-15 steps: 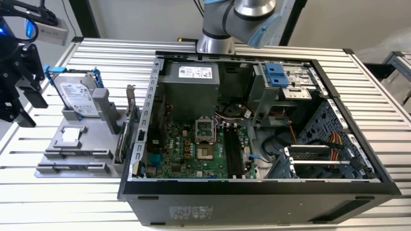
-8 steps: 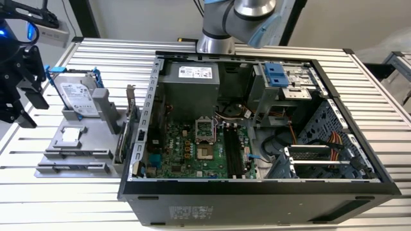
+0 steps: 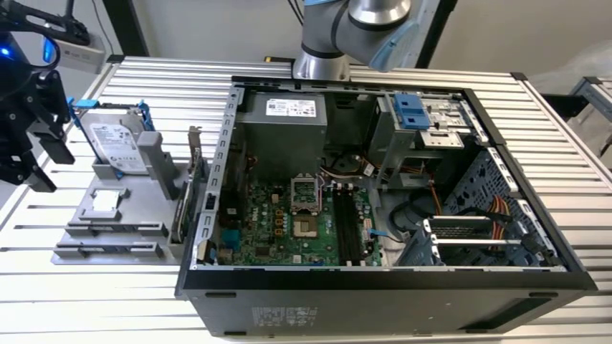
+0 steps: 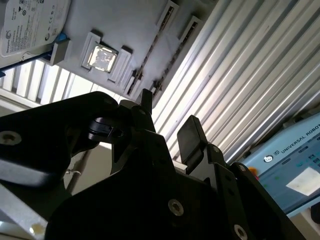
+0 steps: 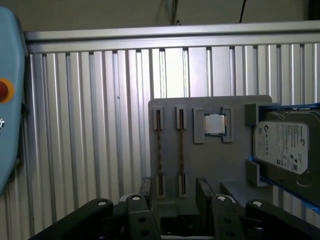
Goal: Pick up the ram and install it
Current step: 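Pick up the ram and move it above insertion slot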
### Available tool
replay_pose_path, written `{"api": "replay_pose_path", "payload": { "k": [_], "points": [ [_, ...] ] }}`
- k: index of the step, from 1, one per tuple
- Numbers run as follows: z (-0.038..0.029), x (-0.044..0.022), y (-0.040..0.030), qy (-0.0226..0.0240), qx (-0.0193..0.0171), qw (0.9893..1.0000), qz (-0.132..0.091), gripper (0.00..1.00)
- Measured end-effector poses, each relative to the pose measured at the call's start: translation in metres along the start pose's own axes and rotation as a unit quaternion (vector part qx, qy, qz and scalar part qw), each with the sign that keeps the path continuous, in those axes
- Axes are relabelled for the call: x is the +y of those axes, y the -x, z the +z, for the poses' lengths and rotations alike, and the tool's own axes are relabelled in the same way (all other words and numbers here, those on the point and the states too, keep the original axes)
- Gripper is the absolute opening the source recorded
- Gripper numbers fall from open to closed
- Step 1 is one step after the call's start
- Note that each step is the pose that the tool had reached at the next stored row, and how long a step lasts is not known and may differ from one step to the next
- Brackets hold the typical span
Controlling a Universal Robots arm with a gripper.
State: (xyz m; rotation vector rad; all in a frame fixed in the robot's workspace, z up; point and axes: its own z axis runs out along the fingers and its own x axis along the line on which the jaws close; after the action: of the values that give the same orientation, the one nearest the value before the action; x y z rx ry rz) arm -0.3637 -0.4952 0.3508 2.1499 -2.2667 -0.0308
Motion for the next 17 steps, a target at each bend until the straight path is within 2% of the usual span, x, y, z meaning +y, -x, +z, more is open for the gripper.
{"api": "replay_pose_path", "payload": {
  "k": [17],
  "points": [
    [0.0031, -0.0011, 0.0, 0.0, 0.0003, 1.0, 0.0, 1.0]
  ]
}}
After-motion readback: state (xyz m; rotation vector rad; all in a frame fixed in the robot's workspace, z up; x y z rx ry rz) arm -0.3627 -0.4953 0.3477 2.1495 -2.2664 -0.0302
